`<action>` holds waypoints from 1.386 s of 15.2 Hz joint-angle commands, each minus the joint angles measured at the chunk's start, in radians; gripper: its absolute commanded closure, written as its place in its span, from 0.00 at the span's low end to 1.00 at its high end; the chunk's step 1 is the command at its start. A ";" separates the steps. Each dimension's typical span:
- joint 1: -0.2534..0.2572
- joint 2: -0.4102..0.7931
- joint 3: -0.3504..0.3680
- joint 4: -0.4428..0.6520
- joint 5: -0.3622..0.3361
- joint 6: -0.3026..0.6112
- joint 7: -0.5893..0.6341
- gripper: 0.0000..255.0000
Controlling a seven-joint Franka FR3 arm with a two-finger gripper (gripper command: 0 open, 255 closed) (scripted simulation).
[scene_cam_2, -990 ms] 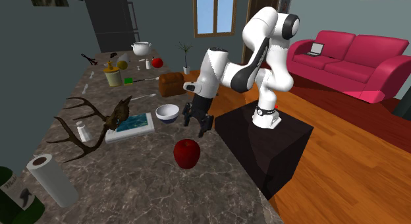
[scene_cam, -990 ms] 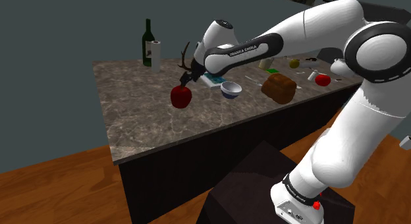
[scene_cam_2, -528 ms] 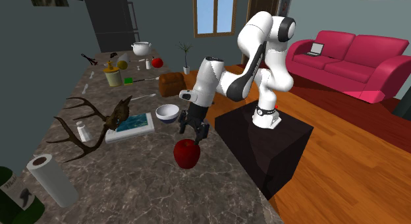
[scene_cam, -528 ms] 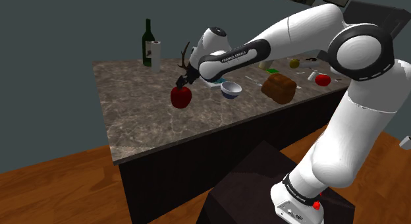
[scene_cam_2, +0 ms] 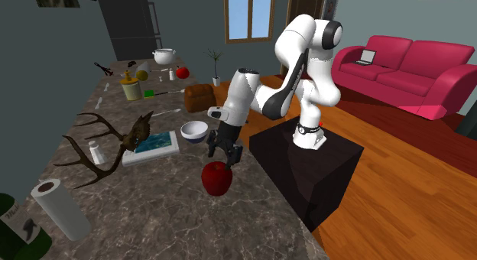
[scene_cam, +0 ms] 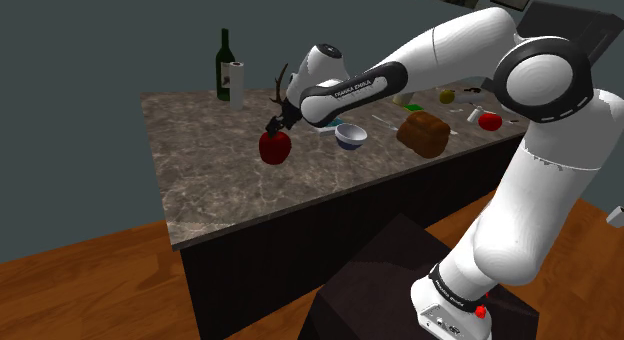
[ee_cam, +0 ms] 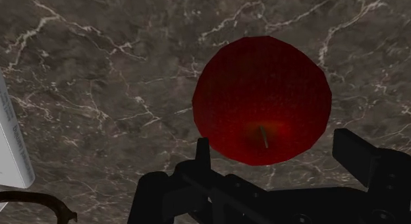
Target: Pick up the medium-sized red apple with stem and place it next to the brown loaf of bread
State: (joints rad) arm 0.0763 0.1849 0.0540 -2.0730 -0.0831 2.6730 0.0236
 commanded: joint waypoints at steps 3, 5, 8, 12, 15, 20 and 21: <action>0.000 0.000 0.000 0.000 0.000 0.000 0.000 1.00; 0.001 -0.003 0.000 -0.002 -0.001 -0.002 0.002 1.00; 0.001 -0.005 0.000 -0.003 -0.001 -0.002 0.002 1.00; -0.001 -0.015 0.001 0.010 0.004 -0.024 -0.004 1.00; -0.002 -0.035 0.003 0.026 0.010 -0.061 -0.009 1.00; -0.003 -0.065 0.005 0.058 0.018 -0.123 -0.016 1.00; -0.003 -0.071 0.006 0.065 0.020 -0.135 -0.018 1.00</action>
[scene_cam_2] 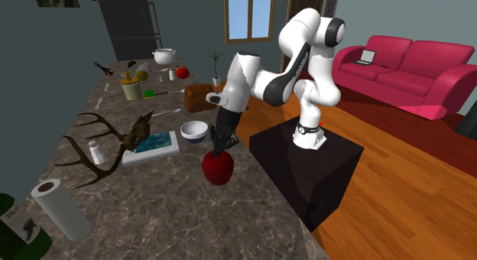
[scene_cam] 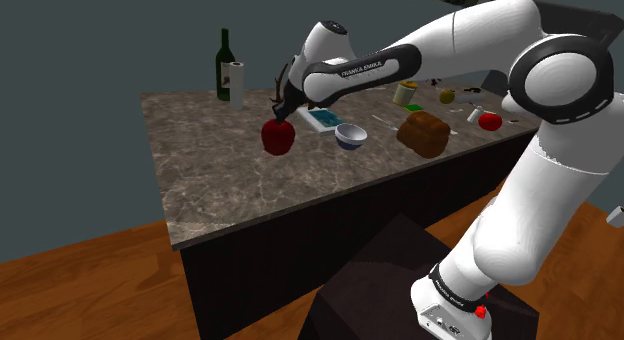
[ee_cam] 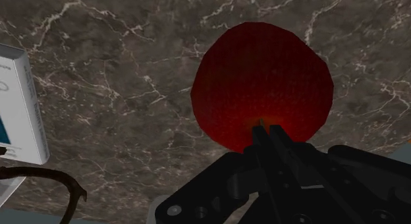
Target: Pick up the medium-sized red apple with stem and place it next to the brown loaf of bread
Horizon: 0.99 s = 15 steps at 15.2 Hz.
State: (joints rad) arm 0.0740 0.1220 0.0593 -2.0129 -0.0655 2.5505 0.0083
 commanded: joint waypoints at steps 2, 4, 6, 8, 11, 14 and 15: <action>-0.001 -0.018 0.001 0.020 0.005 -0.038 -0.005 1.00; -0.001 -0.028 0.001 0.035 0.008 -0.063 -0.007 1.00; -0.001 -0.037 0.002 0.052 0.010 -0.088 -0.010 1.00; -0.001 -0.045 0.002 0.069 0.012 -0.114 -0.012 1.00; -0.001 -0.055 0.002 0.097 0.015 -0.152 -0.015 1.00; -0.001 -0.064 0.003 0.127 0.017 -0.191 -0.017 1.00; -0.001 -0.067 0.003 0.137 0.018 -0.204 -0.018 1.00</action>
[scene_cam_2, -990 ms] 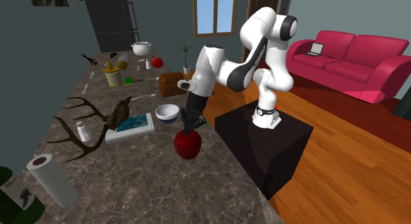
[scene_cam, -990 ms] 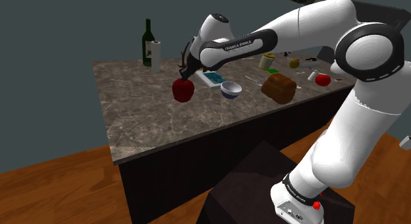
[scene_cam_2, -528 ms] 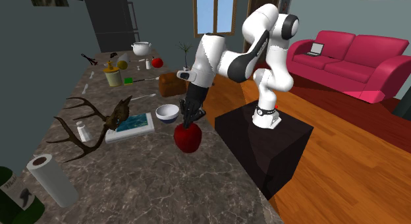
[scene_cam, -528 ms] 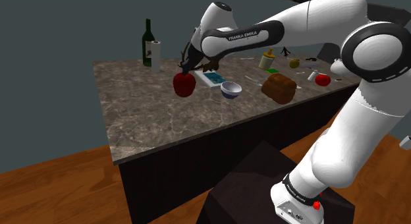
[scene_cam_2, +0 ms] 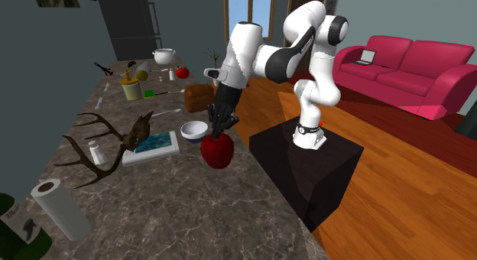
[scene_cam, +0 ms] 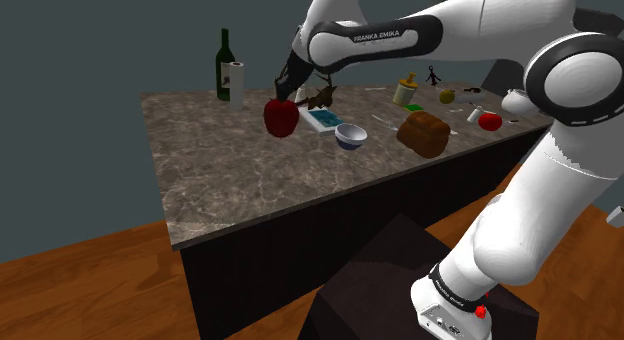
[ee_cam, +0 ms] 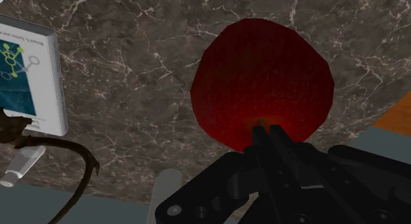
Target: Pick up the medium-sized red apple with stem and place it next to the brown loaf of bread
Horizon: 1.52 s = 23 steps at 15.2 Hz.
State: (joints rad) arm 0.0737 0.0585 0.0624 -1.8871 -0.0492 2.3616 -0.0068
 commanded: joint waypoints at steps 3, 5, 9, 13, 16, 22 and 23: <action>-0.001 -0.009 0.000 0.044 0.004 -0.054 -0.005 1.00; -0.001 -0.013 0.000 0.067 0.005 -0.080 -0.007 1.00; -0.001 -0.016 0.000 0.116 0.007 -0.133 -0.009 1.00; 0.000 -0.017 0.000 0.170 0.008 -0.187 -0.011 1.00; 0.000 -0.014 0.001 0.213 0.009 -0.227 -0.013 1.00; -0.021 -0.059 -0.017 0.201 0.031 -0.258 -0.059 1.00; -0.031 -0.082 -0.027 0.173 0.041 -0.253 -0.082 1.00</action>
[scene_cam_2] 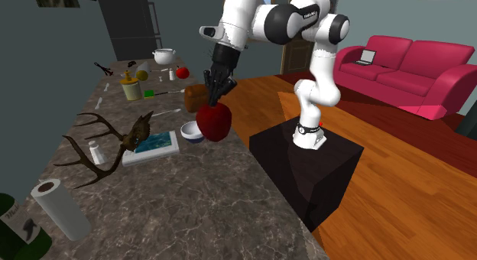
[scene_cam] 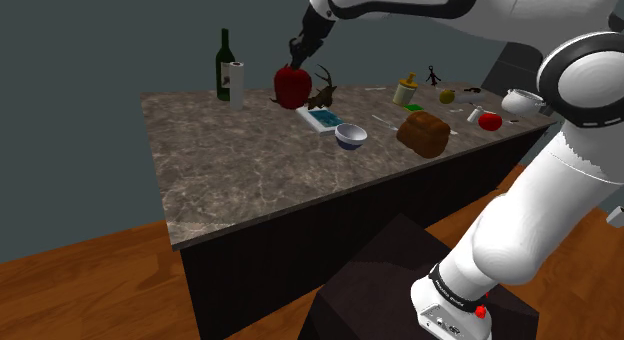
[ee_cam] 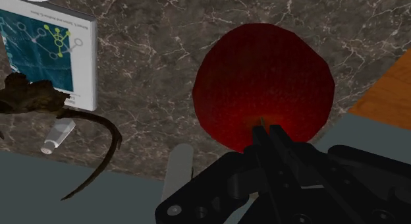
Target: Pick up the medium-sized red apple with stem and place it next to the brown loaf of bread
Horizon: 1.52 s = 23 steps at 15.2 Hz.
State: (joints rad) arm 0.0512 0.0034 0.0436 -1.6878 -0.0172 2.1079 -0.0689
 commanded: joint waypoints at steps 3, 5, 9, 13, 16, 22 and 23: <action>-0.037 -0.090 -0.041 -0.100 0.037 0.011 -0.091 1.00; -0.054 -0.128 -0.066 -0.142 0.054 0.014 -0.139 1.00; -0.086 -0.193 -0.119 -0.211 0.082 0.013 -0.235 1.00; -0.116 -0.244 -0.178 -0.259 0.102 0.004 -0.332 1.00; -0.139 -0.273 -0.225 -0.283 0.115 -0.007 -0.406 1.00; -0.182 -0.304 -0.325 -0.300 0.136 -0.039 -0.554 1.00; -0.189 -0.306 -0.343 -0.298 0.139 -0.045 -0.579 1.00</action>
State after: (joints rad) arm -0.1308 -0.3038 -0.2805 -1.9875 0.1170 2.0662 -0.6193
